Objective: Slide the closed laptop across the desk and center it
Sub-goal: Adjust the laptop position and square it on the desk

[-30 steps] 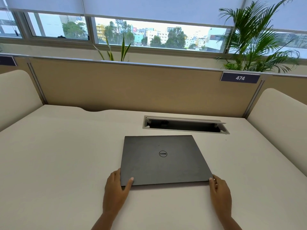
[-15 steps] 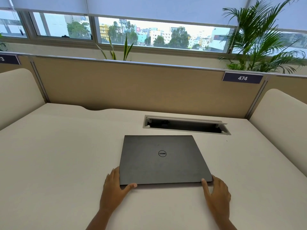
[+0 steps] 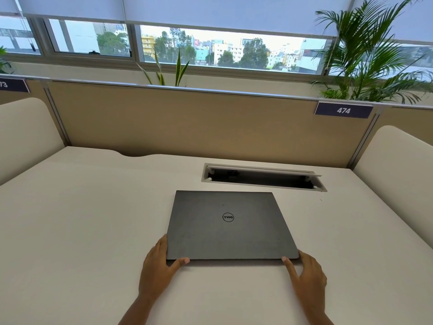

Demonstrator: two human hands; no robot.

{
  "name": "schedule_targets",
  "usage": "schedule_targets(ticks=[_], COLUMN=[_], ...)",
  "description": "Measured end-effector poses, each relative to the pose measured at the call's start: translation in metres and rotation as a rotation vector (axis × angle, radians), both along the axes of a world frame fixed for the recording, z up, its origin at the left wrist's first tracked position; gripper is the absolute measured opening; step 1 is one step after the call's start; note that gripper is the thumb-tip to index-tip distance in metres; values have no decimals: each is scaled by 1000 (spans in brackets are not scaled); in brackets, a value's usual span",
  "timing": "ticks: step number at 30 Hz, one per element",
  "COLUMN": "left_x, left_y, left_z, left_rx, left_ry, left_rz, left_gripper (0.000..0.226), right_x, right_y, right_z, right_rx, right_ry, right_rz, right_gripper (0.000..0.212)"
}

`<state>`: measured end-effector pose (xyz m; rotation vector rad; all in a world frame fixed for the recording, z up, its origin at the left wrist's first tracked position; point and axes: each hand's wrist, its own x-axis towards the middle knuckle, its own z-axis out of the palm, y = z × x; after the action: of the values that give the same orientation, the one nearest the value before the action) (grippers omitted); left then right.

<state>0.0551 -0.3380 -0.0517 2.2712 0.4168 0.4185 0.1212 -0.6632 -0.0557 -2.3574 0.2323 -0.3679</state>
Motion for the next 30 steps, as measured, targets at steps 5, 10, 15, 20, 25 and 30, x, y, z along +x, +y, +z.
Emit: schedule_targets(ticks=[5, 10, 15, 20, 25, 30], left_x=[0, 2, 8, 14, 15, 13], left_y=[2, 8, 15, 21, 22, 18], left_z=[2, 3, 3, 4, 4, 3], left_rx=[-3, -11, 0, 12, -2, -51], left_ry=[13, 21, 45, 61, 64, 39], left_rz=[-20, -32, -49, -64, -63, -22], left_gripper=[78, 78, 76, 74, 75, 78], right_x=[0, -3, -5, -5, -6, -7], right_y=[-1, -1, -2, -4, -1, 0], right_z=[1, 2, 2, 2, 4, 8], right_rx=[18, 22, 10, -5, 0, 53], right_ry=[23, 34, 40, 32, 40, 30], right_rz=[16, 45, 76, 108, 80, 48], right_gripper=[35, 36, 36, 34, 35, 48])
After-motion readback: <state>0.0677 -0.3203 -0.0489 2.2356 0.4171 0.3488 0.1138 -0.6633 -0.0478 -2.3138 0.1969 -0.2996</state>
